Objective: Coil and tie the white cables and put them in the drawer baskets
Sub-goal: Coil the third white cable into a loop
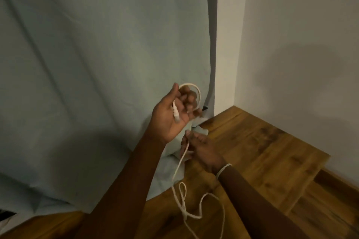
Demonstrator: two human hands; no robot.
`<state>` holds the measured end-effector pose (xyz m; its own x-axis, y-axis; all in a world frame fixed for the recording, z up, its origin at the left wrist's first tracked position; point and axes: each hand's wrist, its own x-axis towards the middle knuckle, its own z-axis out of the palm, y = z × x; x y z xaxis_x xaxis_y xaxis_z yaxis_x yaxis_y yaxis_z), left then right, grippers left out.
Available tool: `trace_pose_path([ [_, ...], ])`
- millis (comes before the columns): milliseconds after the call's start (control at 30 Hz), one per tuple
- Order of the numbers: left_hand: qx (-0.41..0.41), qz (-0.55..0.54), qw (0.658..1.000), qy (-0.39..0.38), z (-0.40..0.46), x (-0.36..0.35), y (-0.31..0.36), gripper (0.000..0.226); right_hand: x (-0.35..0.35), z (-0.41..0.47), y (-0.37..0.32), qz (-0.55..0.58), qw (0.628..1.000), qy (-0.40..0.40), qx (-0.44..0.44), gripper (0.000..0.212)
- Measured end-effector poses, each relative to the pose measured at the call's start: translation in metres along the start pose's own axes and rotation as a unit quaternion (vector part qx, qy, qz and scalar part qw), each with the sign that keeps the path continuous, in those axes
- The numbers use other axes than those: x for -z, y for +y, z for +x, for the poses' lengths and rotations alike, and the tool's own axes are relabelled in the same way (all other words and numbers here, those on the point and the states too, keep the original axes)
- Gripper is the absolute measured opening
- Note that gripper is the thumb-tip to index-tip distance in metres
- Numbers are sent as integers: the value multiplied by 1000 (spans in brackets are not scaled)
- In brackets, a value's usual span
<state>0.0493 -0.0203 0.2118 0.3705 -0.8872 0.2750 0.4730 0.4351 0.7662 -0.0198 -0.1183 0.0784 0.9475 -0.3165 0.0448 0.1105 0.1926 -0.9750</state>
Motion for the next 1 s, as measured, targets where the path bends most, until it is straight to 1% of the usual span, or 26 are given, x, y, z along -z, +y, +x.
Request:
trace_pose_path([
  [33, -45, 62, 997, 25, 4, 0, 4, 38, -10, -3, 4, -3, 999, -36, -31, 34],
  [67, -91, 172, 979, 61, 9, 3, 7, 38, -16, -7, 8, -16, 995, -81, -62, 29],
  [100, -129, 316, 935, 101, 12, 9, 10, 37, -18, -10, 12, -32, 988, -124, -82, 27],
  [133, -157, 443, 873, 129, 13, 17, 11, 37, -18, -13, 13, -53, 983, -154, -88, 27],
  [167, -162, 533, 819, 141, 14, 29, 12, 39, -13, -16, 12, -81, 979, -169, -84, 25],
  [233, -137, 631, 751, 134, 11, 54, 11, 40, -1, -18, -1, -172, 969, -170, -54, 20],
  [300, -101, 747, 641, 146, 8, 78, 9, 36, 10, -20, -22, -253, 956, -149, 0, 18],
  [333, -67, 785, 599, 143, 7, 83, 9, 36, 15, -20, -32, -271, 954, -128, 30, 19],
  [367, -34, 776, 615, 135, 4, 83, 11, 35, 20, -20, -42, -282, 952, -102, 58, 19],
  [400, -11, 733, 671, 113, 0, 81, 11, 32, 24, -18, -51, -295, 949, -71, 83, 20],
  [433, 9, 663, 743, 92, -4, 79, 10, 29, 29, -16, -59, -311, 944, -44, 101, 21],
  [467, 20, 621, 779, 83, -6, 77, 10, 28, 35, -14, -64, -325, 938, -27, 116, 20],
  [500, 18, 612, 786, 91, -7, 78, 11, 29, 41, -14, -68, -334, 933, -26, 131, 19],
  [567, 5, 591, 797, 123, -6, 86, 14, 30, 49, -16, -73, -330, 930, -53, 151, 16],
  [633, 6, 532, 832, 161, -4, 96, 15, 27, 48, -23, -76, -322, 931, -94, 144, 15],
  [700, 27, 479, 857, 191, -4, 102, 19, 27, 44, -28, -80, -323, 927, -125, 142, 15],
  [767, 16, 373, 899, 228, -4, 108, 25, 26, 45, -34, -86, -323, 924, -146, 144, 13],
  [800, 4, 288, 924, 253, -4, 114, 29, 26, 45, -36, -90, -325, 922, -156, 145, 13],
  [833, -9, 199, 941, 275, -5, 118, 34, 27, 44, -39, -95, -329, 918, -168, 146, 13],
  [867, -20, 131, 947, 293, -6, 123, 38, 29, 43, -40, -98, -338, 912, -181, 148, 14],
  [900, -30, 96, 946, 307, -7, 127, 41, 30, 40, -40, -100, -349, 904, -197, 151, 16],
  [933, -36, 89, 944, 314, -7, 129, 42, 30, 35, -40, -101, -362, 894, -213, 155, 17],
  [1000, -44, 144, 935, 320, -6, 131, 38, 30, 22, -39, -102, -378, 879, -238, 165, 18],
])
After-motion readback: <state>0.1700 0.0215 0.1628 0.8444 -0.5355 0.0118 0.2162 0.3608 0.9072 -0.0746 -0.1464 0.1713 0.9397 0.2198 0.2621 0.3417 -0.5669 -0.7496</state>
